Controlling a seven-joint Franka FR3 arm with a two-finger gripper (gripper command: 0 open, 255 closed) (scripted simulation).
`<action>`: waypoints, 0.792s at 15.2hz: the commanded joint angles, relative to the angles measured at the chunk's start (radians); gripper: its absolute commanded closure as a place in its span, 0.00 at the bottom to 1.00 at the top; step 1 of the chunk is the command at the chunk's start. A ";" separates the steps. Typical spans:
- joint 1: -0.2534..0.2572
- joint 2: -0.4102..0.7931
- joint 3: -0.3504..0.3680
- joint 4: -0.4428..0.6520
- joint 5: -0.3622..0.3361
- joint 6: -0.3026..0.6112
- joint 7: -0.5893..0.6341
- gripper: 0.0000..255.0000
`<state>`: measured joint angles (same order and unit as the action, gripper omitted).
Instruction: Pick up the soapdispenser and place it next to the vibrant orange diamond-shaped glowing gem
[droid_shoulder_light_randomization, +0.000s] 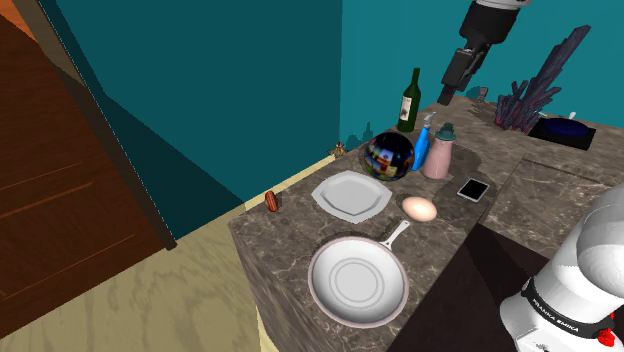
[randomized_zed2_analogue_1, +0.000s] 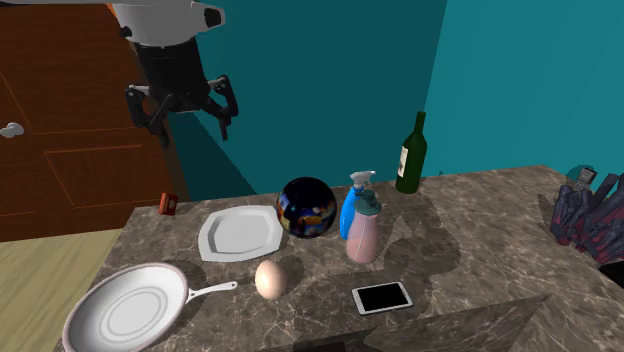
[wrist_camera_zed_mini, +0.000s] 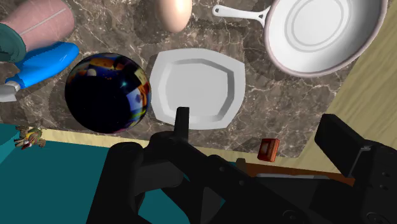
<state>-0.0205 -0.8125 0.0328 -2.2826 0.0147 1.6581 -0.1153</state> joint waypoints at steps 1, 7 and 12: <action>0.000 0.000 0.000 0.000 0.000 0.000 0.000 0.00; -0.041 0.026 -0.106 -0.100 -0.054 0.135 -0.095 0.00; -0.076 0.084 -0.199 -0.153 -0.094 0.254 -0.174 0.00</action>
<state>-0.0903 -0.7385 -0.1497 -2.4256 -0.0727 1.8890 -0.2751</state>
